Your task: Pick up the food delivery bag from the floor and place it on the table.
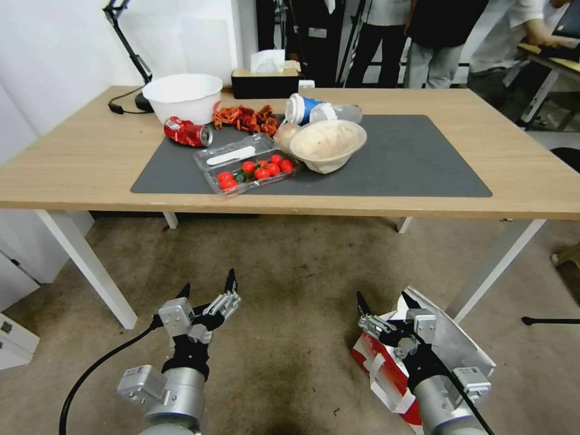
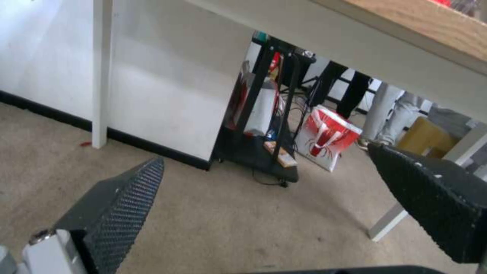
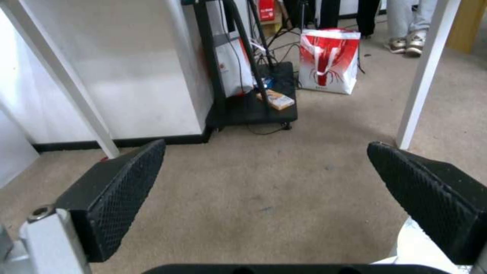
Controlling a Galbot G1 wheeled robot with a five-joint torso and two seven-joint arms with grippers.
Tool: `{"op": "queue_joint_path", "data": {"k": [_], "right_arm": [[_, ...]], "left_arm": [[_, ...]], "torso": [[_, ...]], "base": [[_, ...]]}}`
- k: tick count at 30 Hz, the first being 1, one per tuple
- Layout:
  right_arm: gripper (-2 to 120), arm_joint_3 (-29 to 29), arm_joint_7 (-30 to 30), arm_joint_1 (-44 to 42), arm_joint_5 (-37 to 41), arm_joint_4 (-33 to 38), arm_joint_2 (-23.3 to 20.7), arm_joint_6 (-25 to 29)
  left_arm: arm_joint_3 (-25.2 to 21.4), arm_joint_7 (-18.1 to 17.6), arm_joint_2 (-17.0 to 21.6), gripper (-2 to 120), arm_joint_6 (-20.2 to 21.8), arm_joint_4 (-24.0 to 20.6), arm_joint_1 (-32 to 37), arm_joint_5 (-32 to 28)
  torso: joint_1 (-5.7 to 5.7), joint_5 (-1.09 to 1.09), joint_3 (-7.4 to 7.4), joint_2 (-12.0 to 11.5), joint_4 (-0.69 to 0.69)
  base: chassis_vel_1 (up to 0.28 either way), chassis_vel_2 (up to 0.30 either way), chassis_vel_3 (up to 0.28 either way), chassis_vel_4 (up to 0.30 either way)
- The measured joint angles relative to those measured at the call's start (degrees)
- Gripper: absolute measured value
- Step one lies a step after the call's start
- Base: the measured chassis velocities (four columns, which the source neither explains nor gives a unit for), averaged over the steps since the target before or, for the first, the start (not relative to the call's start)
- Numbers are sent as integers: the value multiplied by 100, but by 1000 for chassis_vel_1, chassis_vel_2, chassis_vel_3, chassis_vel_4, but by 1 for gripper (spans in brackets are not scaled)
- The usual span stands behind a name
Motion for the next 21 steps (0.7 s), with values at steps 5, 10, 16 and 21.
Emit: {"op": "queue_joint_path", "data": {"k": [5, 10, 16, 21], "right_arm": [[100, 0, 3, 4, 0, 0, 4, 0], [100, 0, 6, 8, 0, 0, 6, 0], [100, 0, 9, 11, 0, -5, 6, -1], [100, 1, 13, 12, 0, -5, 6, 0]], "left_arm": [[2, 0, -4, 100, 0, 0, -2, -1], [3, -2, -4, 100, 2, 0, -5, -2], [3, -3, -10, 100, 2, 1, -6, -2], [7, -8, -11, 100, 16, -17, 2, -12]], "torso": [[-34, 0, -63, -96, 0], [-78, 0, -146, -224, 0], [-131, 0, -241, -373, 0], [-164, 0, -303, -469, 0]], "base": [[0, 0, 0, 0], [0, 0, 0, 0], [0, 0, 0, 0], [0, 0, 0, 0]]}}
